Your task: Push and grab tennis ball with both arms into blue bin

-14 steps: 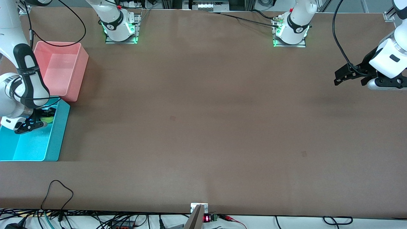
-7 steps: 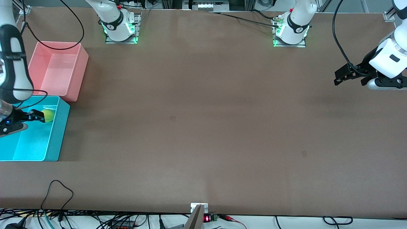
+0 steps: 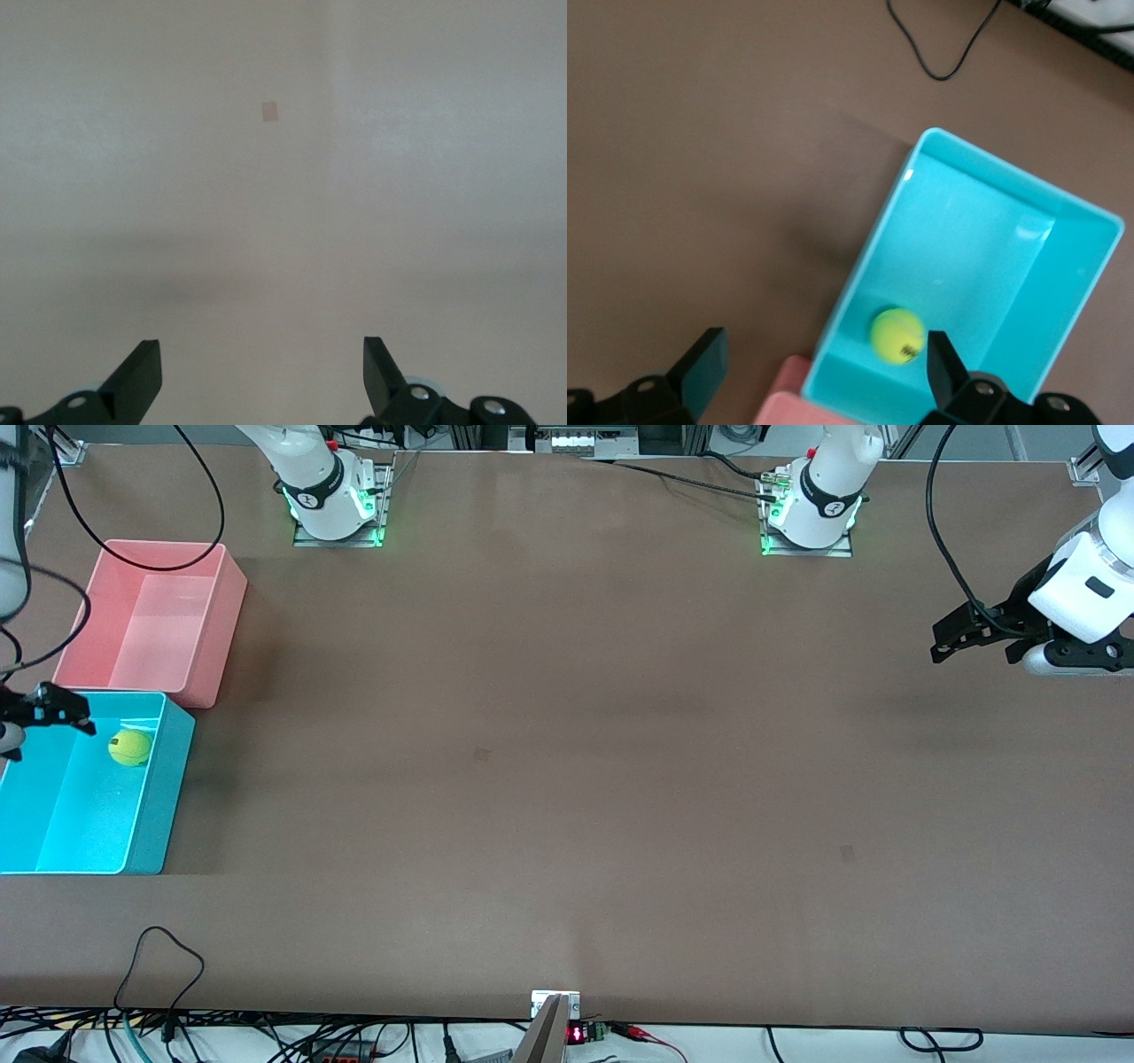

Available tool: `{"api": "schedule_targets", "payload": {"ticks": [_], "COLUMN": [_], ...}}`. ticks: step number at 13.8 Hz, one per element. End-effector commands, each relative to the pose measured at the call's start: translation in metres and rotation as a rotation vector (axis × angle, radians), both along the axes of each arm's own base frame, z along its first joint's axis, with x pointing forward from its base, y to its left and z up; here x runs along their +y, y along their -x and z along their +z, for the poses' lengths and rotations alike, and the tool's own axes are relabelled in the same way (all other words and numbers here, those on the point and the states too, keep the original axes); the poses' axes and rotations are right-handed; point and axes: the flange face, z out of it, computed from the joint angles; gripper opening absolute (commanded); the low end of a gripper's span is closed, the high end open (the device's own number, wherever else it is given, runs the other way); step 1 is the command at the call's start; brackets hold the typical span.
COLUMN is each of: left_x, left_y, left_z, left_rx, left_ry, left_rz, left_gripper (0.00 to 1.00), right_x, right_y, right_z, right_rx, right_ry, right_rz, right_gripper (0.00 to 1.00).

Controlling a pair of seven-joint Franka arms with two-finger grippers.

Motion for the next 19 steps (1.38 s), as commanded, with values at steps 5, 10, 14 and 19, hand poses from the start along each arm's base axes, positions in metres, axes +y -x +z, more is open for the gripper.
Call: {"api": "schedule_targets", "payload": {"ticks": [5,10,14,19], "left_x": [-0.001,-0.001,-0.001,-0.001], "left_y": [0.003,0.003,0.002,0.004], "left_z": [0.007,0.007,0.006,0.006], "left_rx": [-0.004,-0.004,-0.002,0.006], "left_ry": [-0.007,-0.007,-0.007,-0.008], "left_rz": [0.001,0.002,0.002,0.001], "left_gripper": [1.00,1.00,1.00,1.00], "right_x": [0.110,0.115,0.112,0.109], "right_y": [0.020,0.026,0.033,0.041], "right_z": [0.083,0.096,0.103,0.109], "right_rx": [0.051,0.044,0.055,0.054], "right_ry": [-0.043,-0.055,-0.052,-0.050], "right_rz": [-0.165,-0.198,-0.266,-0.272], "right_gripper": [1.00,1.00,1.00,1.00]}}
